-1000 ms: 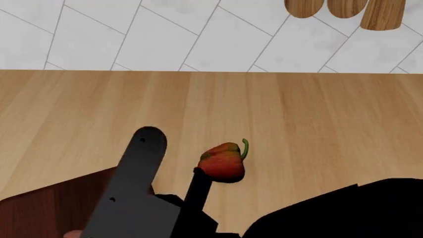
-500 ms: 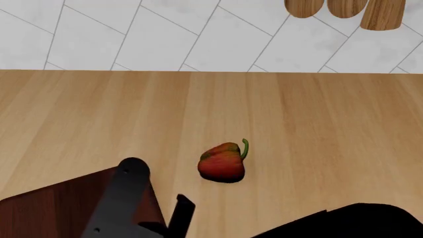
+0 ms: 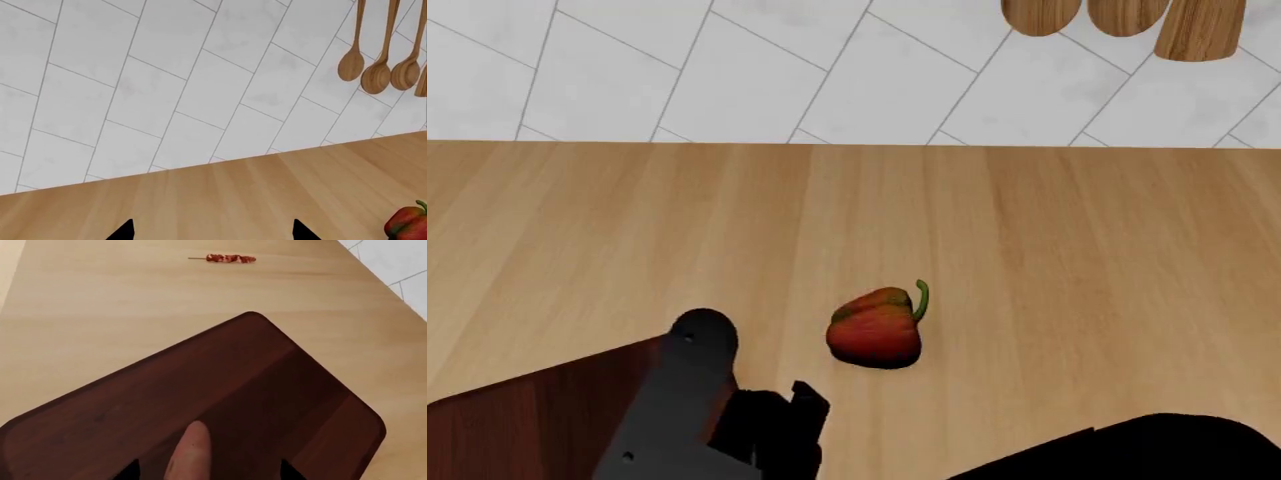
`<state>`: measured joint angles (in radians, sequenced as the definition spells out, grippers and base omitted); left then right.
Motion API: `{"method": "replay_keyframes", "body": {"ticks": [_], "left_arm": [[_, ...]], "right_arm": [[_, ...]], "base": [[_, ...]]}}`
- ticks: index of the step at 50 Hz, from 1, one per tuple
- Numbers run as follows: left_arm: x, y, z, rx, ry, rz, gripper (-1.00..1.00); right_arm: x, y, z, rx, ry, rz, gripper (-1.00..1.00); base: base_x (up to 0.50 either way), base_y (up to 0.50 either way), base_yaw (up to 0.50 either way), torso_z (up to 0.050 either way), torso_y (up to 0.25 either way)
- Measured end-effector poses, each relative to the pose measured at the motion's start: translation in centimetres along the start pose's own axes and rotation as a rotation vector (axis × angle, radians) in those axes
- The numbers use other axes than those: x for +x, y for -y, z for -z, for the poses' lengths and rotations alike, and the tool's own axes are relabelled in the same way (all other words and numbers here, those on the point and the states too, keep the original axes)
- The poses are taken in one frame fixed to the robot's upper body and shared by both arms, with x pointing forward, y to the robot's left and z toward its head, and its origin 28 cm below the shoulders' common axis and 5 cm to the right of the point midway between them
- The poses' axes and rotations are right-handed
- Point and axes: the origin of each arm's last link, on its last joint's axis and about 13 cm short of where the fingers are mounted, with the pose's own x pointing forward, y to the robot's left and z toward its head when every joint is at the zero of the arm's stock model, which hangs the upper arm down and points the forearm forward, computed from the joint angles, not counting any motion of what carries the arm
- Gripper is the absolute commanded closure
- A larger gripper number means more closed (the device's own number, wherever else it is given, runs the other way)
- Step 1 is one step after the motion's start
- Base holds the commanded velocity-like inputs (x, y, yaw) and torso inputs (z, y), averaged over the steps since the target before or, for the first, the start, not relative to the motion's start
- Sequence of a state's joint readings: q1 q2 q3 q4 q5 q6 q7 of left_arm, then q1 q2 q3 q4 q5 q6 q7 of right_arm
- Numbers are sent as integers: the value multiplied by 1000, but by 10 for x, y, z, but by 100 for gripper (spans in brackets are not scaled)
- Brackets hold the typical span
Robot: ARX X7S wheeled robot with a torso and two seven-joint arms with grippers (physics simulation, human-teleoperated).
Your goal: Clear the non-vegetable object off the cutting board and place the vegetables onto it.
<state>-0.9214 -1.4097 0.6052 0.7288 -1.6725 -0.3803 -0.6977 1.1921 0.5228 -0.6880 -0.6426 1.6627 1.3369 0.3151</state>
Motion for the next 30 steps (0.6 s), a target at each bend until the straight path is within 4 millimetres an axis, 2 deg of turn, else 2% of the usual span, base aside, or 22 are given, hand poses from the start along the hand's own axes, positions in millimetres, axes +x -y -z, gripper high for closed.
{"method": "replay_keyframes", "body": {"ticks": [21,30], "left_arm": [[-2,-1,-4,-3,14,-1,-100],[-5,-2,-5,-4,20,-5,-100]], "right_arm": [[-32,14,-19,34,33,238,-100],[-43,22,-21,62,45,342,-100]], "base": [[0,0,0,0,0],[0,0,0,0,0]]}}
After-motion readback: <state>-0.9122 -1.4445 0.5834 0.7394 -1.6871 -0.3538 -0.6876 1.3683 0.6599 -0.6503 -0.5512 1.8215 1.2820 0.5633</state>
